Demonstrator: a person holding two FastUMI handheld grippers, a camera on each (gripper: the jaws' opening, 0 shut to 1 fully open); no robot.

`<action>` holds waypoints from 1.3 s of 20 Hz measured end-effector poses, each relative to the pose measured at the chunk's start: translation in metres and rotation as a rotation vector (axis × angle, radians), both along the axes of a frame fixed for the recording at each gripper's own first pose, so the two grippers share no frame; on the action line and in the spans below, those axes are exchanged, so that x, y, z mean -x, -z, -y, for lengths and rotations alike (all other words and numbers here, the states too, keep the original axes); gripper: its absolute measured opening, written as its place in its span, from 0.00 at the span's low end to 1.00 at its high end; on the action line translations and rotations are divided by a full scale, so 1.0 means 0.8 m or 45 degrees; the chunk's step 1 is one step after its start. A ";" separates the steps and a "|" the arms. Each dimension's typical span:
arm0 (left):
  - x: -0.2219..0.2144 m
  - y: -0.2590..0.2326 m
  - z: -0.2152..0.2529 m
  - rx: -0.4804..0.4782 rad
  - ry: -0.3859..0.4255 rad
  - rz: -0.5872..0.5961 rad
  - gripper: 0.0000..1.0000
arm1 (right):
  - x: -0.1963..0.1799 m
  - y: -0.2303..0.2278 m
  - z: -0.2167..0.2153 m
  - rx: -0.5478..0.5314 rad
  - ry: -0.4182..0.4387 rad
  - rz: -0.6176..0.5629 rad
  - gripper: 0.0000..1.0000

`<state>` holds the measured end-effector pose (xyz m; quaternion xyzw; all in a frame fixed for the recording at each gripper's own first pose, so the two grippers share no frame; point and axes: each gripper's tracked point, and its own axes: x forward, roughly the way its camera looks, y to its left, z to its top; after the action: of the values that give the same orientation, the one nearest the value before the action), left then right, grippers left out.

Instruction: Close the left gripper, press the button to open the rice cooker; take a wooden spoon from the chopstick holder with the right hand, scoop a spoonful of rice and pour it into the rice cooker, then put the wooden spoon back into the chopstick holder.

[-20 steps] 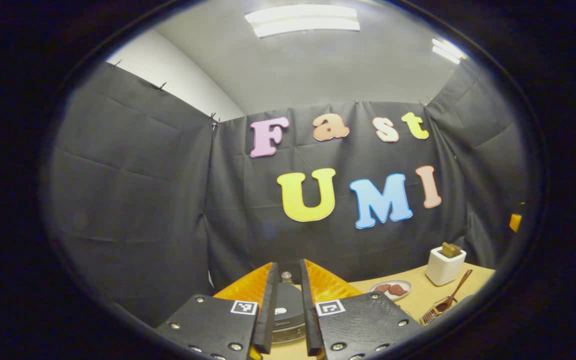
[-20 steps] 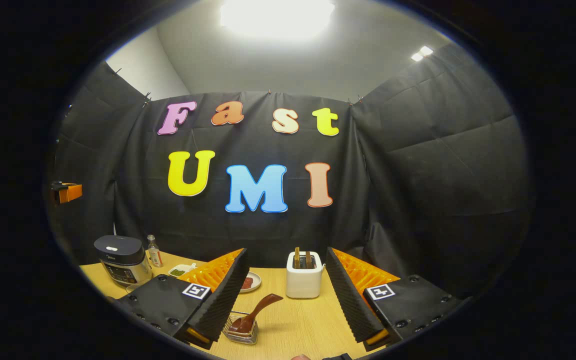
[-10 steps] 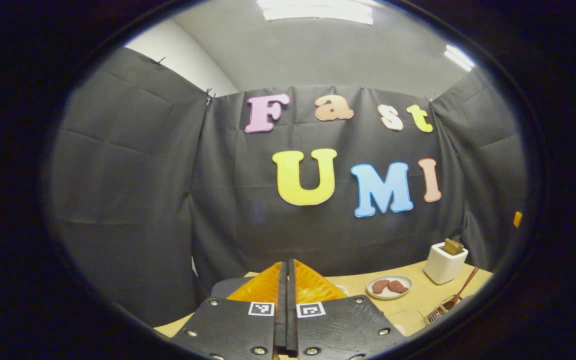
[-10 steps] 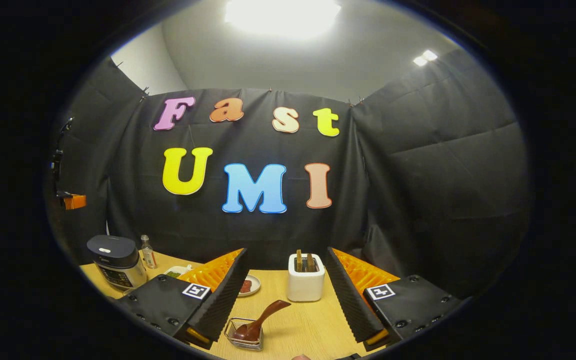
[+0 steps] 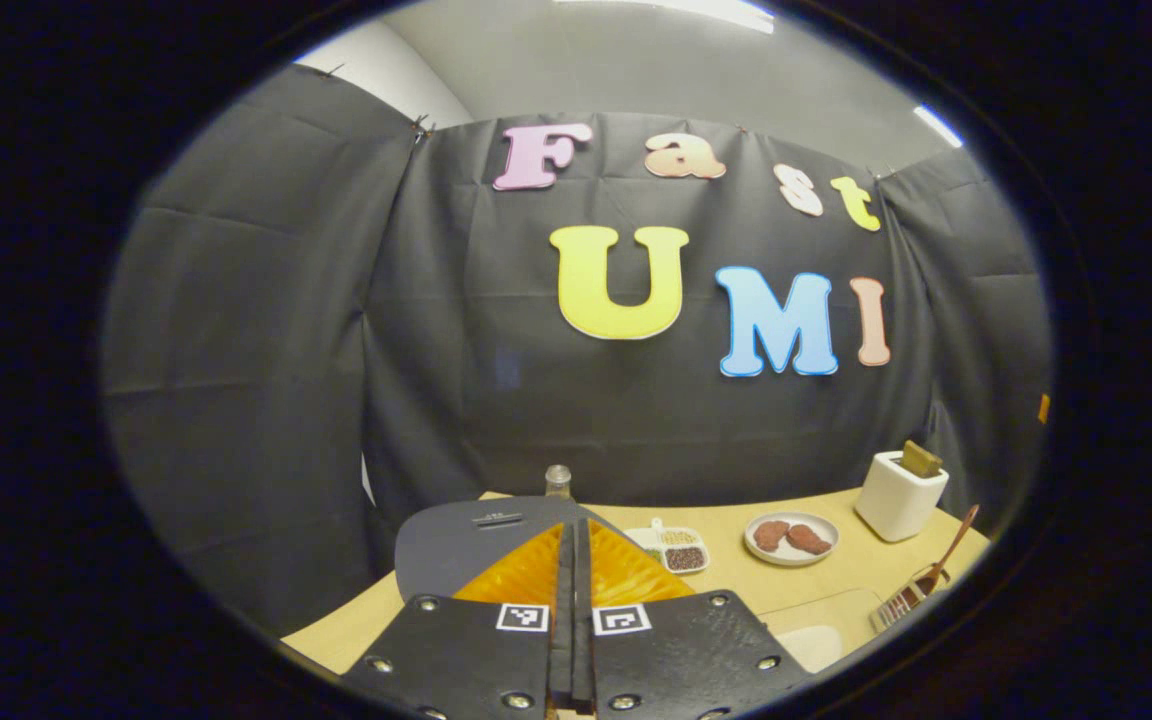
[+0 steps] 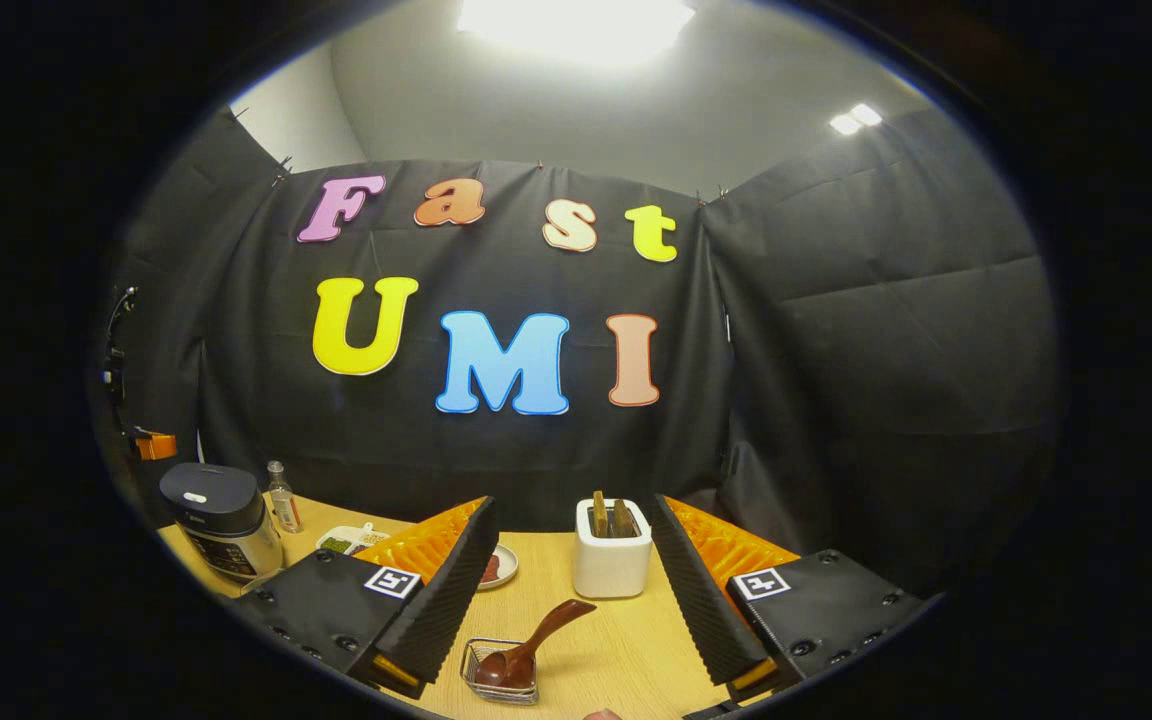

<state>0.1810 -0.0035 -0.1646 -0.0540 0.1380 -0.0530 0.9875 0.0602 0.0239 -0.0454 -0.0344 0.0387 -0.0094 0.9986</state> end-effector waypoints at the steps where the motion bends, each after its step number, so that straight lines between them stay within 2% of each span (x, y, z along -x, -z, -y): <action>1: -0.001 0.015 0.000 -0.005 0.011 -0.024 0.01 | -0.001 0.001 -0.004 0.007 0.000 -0.003 0.98; 11: -0.003 0.117 0.004 -0.018 0.045 -0.207 0.01 | -0.011 0.008 -0.022 0.034 0.002 -0.039 0.98; 13: -0.002 0.124 0.005 0.006 0.027 -0.178 0.02 | -0.014 0.008 -0.022 0.038 0.001 -0.041 0.98; 14: 0.000 0.124 0.000 0.026 0.010 -0.183 0.07 | -0.013 0.007 -0.023 0.039 0.000 -0.036 0.98; 15: 0.000 0.125 0.002 0.028 0.003 -0.189 0.00 | -0.014 0.006 -0.023 0.038 -0.001 -0.032 0.98; 17: 0.002 0.128 0.005 0.022 -0.007 -0.188 0.02 | -0.015 0.007 -0.024 0.028 -0.012 -0.030 0.97; 21: -0.004 0.096 0.001 -0.019 -0.026 -0.127 0.02 | -0.022 0.012 -0.018 0.024 -0.021 -0.040 0.98; 26: -0.025 -0.035 -0.022 -0.045 -0.108 0.146 0.02 | -0.032 0.028 -0.008 -0.027 -0.041 -0.083 0.98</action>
<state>0.2011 0.0145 -0.1366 -0.0391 0.0797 -0.0117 0.9960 0.0861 0.0299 -0.0675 -0.0247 0.0706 0.0082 0.9972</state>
